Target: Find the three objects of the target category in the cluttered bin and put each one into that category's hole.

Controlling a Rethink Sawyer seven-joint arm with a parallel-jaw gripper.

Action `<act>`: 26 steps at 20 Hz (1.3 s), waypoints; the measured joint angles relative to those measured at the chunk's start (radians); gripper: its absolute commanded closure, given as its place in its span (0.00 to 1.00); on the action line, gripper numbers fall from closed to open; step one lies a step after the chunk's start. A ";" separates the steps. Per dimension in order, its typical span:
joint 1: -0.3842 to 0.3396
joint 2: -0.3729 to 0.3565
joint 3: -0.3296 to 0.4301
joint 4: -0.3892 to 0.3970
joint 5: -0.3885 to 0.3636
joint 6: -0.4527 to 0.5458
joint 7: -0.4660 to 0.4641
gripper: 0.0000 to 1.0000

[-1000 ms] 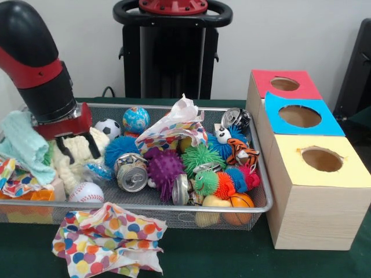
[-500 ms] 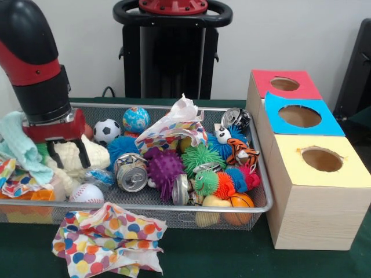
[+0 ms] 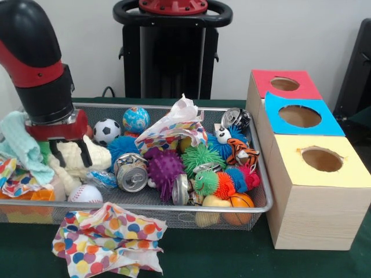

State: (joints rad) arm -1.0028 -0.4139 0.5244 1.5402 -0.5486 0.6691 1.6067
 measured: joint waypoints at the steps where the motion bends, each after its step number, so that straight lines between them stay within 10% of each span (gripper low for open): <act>1: 0.002 -0.005 -0.006 0.000 0.009 0.006 0.000 0.00; 26: 0.137 -0.118 -0.186 -0.045 0.212 0.107 0.010 0.00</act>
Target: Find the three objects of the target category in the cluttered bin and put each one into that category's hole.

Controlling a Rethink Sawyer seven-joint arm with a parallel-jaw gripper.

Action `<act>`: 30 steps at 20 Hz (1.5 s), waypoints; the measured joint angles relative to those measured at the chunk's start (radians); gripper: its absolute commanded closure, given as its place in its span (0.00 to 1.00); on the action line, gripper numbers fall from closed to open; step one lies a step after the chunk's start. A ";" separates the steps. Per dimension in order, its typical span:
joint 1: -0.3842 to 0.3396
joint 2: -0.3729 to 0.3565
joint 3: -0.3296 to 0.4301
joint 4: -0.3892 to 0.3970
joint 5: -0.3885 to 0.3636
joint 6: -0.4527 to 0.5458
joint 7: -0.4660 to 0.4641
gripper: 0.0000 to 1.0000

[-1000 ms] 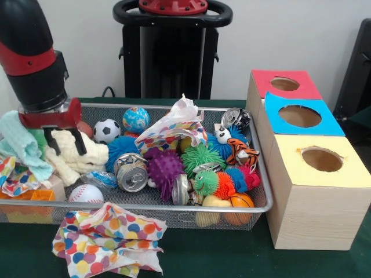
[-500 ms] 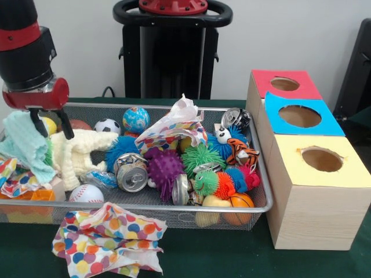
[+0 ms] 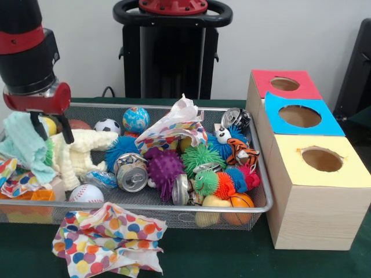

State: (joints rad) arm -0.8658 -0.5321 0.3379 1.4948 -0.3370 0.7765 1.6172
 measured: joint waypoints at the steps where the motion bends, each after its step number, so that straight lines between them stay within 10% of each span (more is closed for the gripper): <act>1: 0.012 0.007 -0.011 -0.008 0.008 0.000 0.004 0.00; 30: 0.173 0.027 -0.291 -0.047 0.179 -0.035 0.215 0.00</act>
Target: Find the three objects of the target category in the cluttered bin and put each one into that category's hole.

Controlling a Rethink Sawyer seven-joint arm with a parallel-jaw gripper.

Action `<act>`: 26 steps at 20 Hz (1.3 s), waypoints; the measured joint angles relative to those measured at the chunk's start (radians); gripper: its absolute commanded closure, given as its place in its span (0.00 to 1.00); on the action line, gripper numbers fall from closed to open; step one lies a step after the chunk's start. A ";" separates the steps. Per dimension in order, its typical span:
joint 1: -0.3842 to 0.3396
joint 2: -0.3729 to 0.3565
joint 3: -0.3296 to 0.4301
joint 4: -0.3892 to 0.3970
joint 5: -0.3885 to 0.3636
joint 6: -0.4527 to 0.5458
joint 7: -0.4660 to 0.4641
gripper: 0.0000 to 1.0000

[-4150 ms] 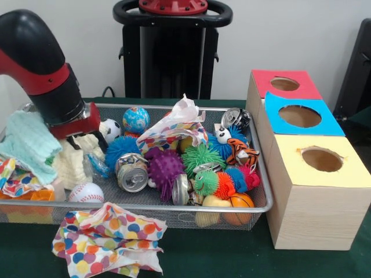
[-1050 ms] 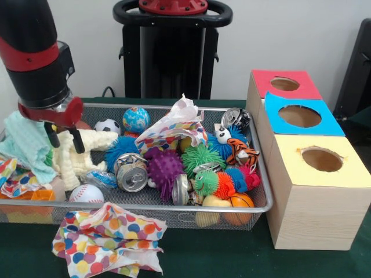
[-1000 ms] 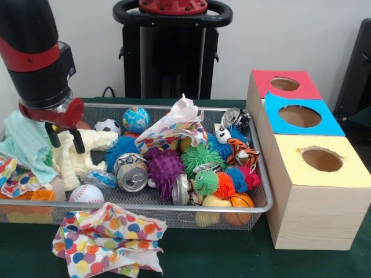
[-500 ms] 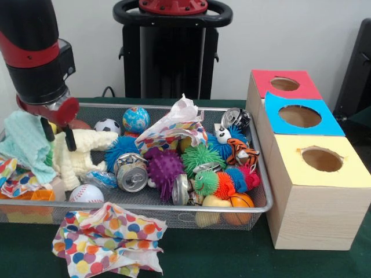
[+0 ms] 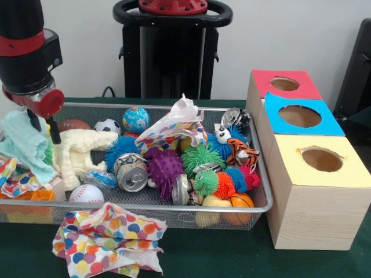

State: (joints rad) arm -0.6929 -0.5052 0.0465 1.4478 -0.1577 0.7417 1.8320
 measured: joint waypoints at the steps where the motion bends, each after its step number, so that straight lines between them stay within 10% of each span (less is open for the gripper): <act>1: 0.002 0.004 -0.007 -0.002 0.007 -0.001 0.000 0.00; 26: 0.292 0.044 -0.197 0.008 0.209 -0.100 0.250 0.00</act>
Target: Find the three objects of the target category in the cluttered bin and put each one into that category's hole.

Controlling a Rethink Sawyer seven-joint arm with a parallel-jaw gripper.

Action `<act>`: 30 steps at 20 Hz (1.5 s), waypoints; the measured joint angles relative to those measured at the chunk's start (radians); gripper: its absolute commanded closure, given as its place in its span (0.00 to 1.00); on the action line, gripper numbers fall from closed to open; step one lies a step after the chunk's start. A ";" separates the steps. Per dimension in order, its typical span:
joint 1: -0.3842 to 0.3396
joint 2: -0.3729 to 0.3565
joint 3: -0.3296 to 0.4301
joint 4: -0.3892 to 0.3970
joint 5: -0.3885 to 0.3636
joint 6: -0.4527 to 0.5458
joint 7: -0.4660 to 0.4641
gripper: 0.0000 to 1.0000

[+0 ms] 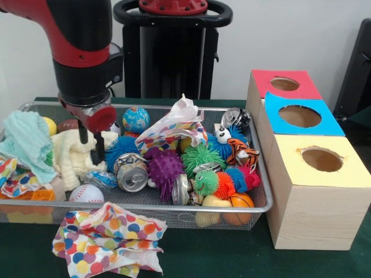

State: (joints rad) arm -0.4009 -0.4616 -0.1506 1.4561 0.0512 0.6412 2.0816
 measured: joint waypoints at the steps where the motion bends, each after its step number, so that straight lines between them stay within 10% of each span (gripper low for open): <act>1: 0.009 0.000 -0.003 0.000 0.007 0.000 0.004 0.00; 30: -0.023 0.125 -0.052 -0.066 0.088 -0.179 0.007 0.00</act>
State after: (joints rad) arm -0.4236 -0.3369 -0.2029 1.3898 0.1392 0.4620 2.0891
